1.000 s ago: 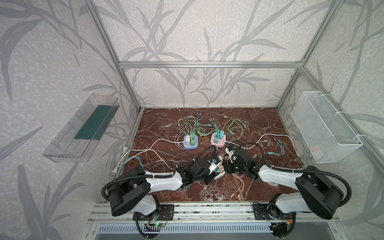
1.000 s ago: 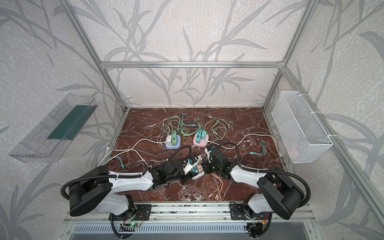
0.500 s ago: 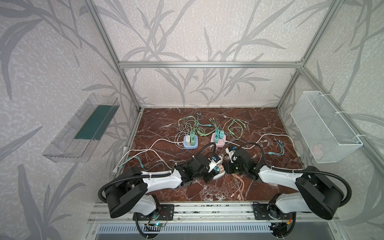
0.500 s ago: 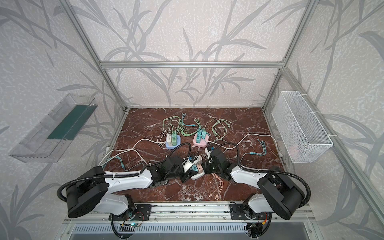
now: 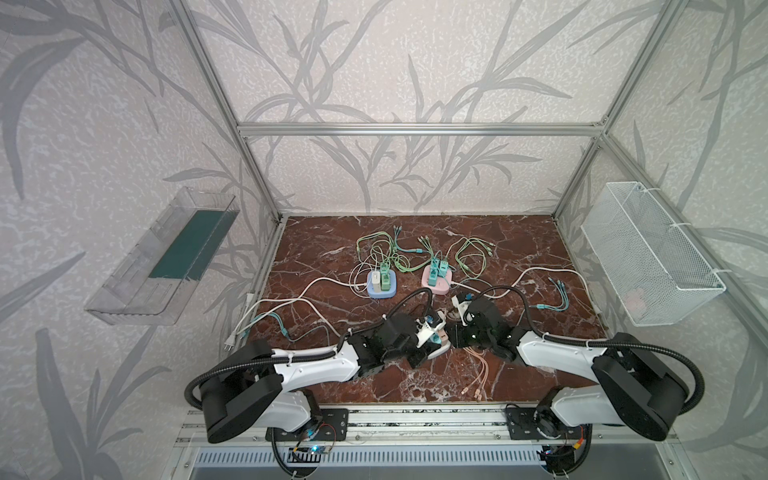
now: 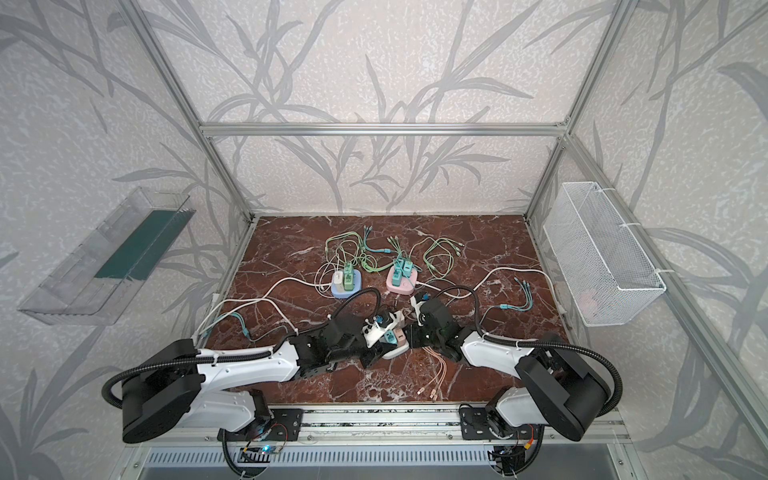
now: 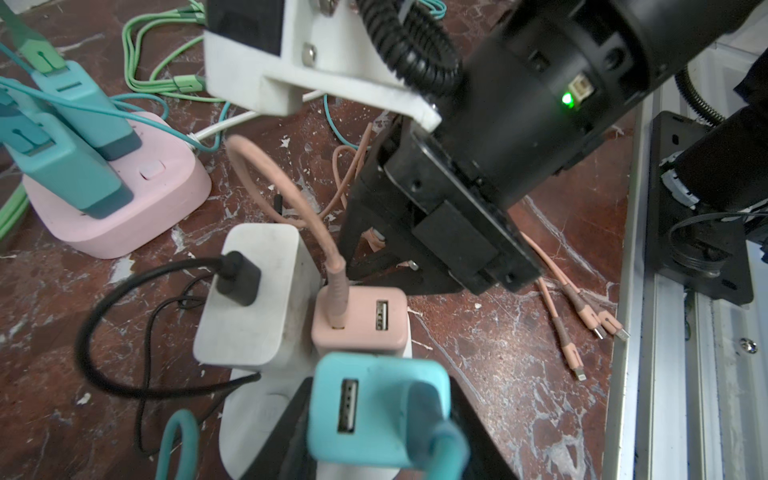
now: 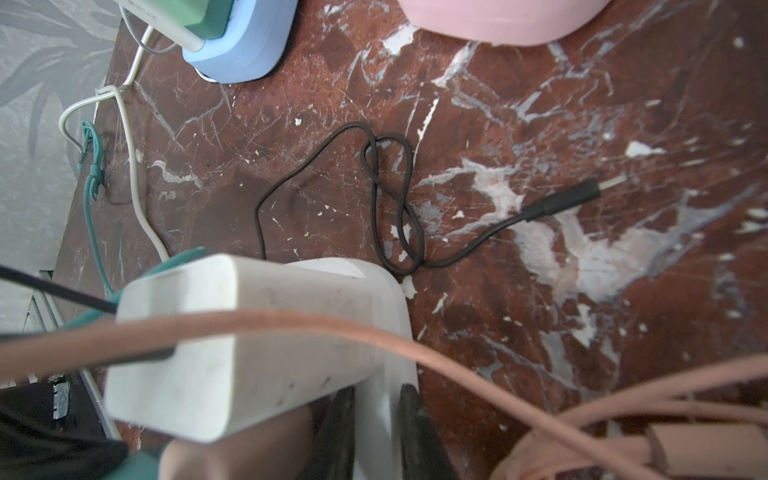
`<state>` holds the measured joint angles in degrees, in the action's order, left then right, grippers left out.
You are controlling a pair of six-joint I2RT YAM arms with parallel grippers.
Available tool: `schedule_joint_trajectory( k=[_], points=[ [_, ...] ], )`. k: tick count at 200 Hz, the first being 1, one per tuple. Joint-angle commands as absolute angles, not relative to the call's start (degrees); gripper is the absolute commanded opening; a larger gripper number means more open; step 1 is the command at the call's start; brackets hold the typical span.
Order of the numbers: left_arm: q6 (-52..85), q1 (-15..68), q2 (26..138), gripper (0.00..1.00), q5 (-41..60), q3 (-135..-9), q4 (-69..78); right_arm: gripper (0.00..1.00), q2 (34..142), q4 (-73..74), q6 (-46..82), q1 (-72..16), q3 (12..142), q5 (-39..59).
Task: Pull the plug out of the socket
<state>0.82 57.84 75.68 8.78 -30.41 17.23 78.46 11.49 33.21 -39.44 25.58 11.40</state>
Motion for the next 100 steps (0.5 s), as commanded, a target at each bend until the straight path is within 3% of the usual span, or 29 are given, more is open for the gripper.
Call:
schedule_joint_trajectory(
  k=[1, 56, 100],
  points=[
    [3.33, 58.02, 70.82, 0.11, 6.40, -28.15, 20.40, 0.22, 78.48, 0.83, 32.94, -39.87, 22.85, 8.53],
    [9.99, 57.92, 61.07, 0.12, -6.07, -21.36, 18.65, 0.22, 76.40, 0.66, 32.56, -39.88, 22.77, 8.25],
    [13.31, 57.63, 57.86, 0.13, -12.36, -22.18, 7.73, 0.24, 75.55, 1.84, 32.70, -39.82, 22.32, 8.61]
  ],
)
